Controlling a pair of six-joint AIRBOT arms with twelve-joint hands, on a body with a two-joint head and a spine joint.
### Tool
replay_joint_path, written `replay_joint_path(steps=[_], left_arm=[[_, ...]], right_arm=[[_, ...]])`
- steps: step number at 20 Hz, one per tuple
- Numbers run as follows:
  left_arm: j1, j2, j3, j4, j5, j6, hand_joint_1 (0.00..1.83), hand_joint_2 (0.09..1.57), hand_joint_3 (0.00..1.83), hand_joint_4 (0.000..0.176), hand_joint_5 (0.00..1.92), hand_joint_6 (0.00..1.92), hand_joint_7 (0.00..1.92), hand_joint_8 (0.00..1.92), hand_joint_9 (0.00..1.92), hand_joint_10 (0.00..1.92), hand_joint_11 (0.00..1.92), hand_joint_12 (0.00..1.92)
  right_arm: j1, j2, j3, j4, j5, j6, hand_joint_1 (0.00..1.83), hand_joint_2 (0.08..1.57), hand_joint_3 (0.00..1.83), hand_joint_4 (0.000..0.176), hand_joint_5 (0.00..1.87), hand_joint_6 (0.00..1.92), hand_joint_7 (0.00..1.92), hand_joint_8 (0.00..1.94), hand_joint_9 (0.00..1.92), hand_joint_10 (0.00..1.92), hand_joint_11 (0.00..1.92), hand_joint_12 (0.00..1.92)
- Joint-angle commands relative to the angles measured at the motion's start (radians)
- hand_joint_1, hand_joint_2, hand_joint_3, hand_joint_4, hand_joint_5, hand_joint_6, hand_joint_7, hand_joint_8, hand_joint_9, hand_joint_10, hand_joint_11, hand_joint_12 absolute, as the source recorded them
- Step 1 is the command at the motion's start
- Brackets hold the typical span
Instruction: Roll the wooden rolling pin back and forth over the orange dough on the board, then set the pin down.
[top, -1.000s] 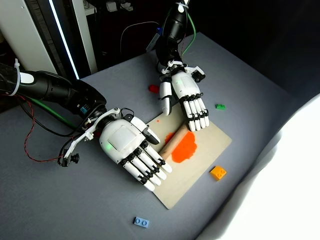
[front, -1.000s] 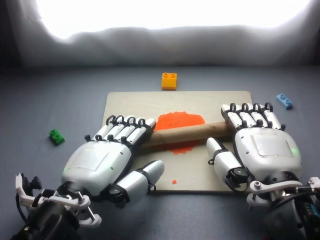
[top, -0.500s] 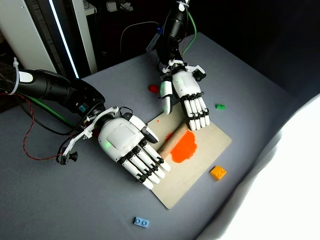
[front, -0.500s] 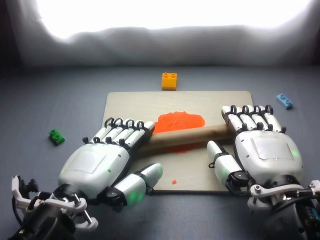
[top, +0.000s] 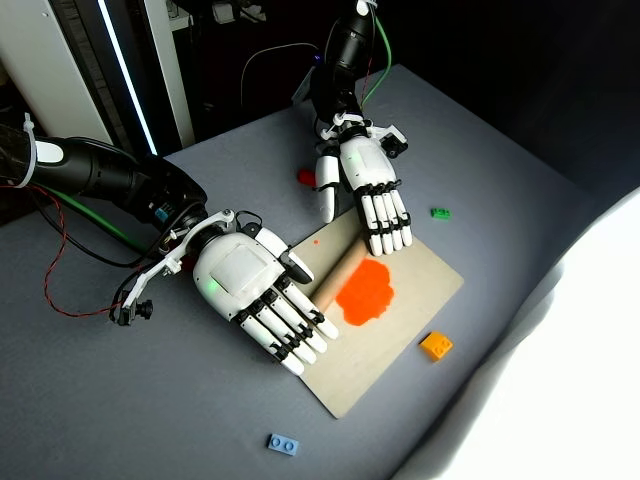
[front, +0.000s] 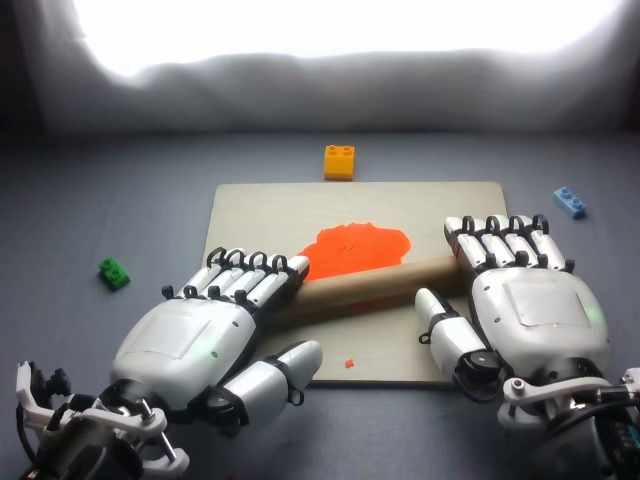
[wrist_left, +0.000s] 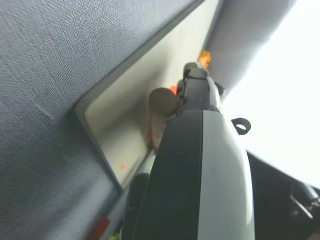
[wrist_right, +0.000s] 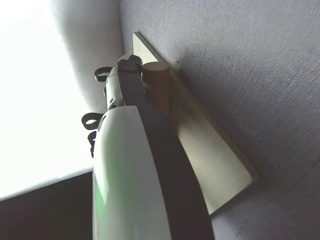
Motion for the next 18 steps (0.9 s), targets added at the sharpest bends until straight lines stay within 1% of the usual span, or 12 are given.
replay_joint_path(steps=[1,3,6,7,8,9,10,11,13,14,16,18], left_arm=[[0.001,0.008,-0.007,0.037,-0.074,-0.003,0.0,1.49,0.0,0.0,0.12,0.0,0.18,0.0,0.12,0.0,0.0,0.12],[0.001,0.012,-0.013,0.038,-0.074,-0.003,0.0,1.49,0.0,0.0,0.12,0.0,0.18,0.0,0.12,0.0,0.0,0.16],[0.001,0.017,-0.021,0.039,-0.074,-0.003,0.0,1.48,0.0,0.0,0.12,0.0,0.18,0.0,0.12,0.0,0.0,0.18],[0.001,0.02,-0.025,0.041,-0.073,-0.004,0.0,1.48,0.0,0.0,0.13,0.01,0.18,0.0,0.12,0.0,0.0,0.19],[0.001,0.021,-0.027,0.043,-0.07,-0.005,0.0,1.49,0.0,0.0,0.14,0.01,0.19,0.0,0.13,0.01,0.0,0.22],[0.001,0.026,-0.032,0.046,-0.068,-0.007,0.0,1.49,0.0,0.0,0.13,0.0,0.18,0.0,0.13,0.0,0.0,0.23],[0.001,0.028,-0.034,0.046,-0.067,-0.007,0.0,1.49,0.0,0.0,0.13,0.0,0.18,0.0,0.13,0.0,0.0,0.23],[0.001,0.029,-0.035,0.047,-0.066,-0.007,0.0,1.49,0.0,0.0,0.12,0.0,0.18,0.0,0.12,0.0,0.0,0.2],[0.002,0.034,-0.041,0.05,-0.064,-0.008,0.0,1.49,0.0,0.0,0.12,0.0,0.18,0.0,0.12,0.0,0.0,0.2],[0.002,0.037,-0.044,0.052,-0.063,-0.008,0.0,1.49,0.0,0.0,0.13,0.0,0.19,0.0,0.12,0.0,0.0,0.2],[0.003,0.04,-0.048,0.053,-0.063,-0.008,0.0,1.49,0.0,0.0,0.13,0.0,0.18,0.0,0.12,0.0,0.0,0.2],[0.003,0.042,-0.051,0.055,-0.063,-0.008,0.0,1.49,0.0,0.0,0.12,0.0,0.18,0.0,0.13,0.0,0.0,0.2]], right_arm=[[-0.005,0.008,-0.007,-0.042,0.059,-0.004,0.0,1.51,0.0,0.0,0.16,0.01,0.22,0.01,0.16,0.0,0.0,0.24],[-0.006,0.01,-0.011,-0.042,0.062,-0.005,0.0,1.51,0.0,0.0,0.18,0.02,0.24,0.01,0.18,0.01,0.0,0.32],[-0.006,0.01,-0.015,-0.043,0.066,-0.007,0.0,1.51,0.0,0.0,0.18,0.01,0.22,0.0,0.16,0.0,0.0,0.25],[-0.006,0.011,-0.017,-0.043,0.069,-0.008,0.0,1.51,0.0,0.0,0.18,0.01,0.22,0.0,0.17,0.0,0.0,0.29],[-0.006,0.011,-0.017,-0.043,0.071,-0.008,0.0,1.52,0.0,0.0,0.17,0.01,0.2,0.0,0.15,0.0,0.0,0.24],[-0.006,0.012,-0.019,-0.043,0.074,-0.009,0.0,1.52,0.0,0.0,0.18,0.01,0.21,0.0,0.16,0.01,0.0,0.25],[-0.007,0.012,-0.02,-0.044,0.075,-0.009,0.0,1.52,0.0,0.0,0.18,0.01,0.21,0.0,0.16,0.01,0.0,0.25],[-0.007,0.012,-0.02,-0.044,0.076,-0.009,0.0,1.52,0.0,0.0,0.16,0.0,0.2,0.0,0.14,0.0,0.0,0.2],[-0.007,0.013,-0.021,-0.044,0.08,-0.01,0.0,1.51,0.0,0.0,0.17,0.01,0.22,0.01,0.15,0.01,0.0,0.25],[-0.007,0.013,-0.022,-0.044,0.081,-0.01,0.0,1.51,0.0,0.0,0.19,0.02,0.25,0.01,0.18,0.02,0.0,0.32],[-0.007,0.014,-0.022,-0.044,0.085,-0.015,0.0,1.51,0.0,0.0,0.19,0.01,0.24,0.0,0.17,0.01,0.0,0.31],[-0.008,0.014,-0.024,-0.045,0.09,-0.019,0.0,1.51,0.0,0.0,0.2,0.01,0.24,0.0,0.16,0.01,0.0,0.26]])
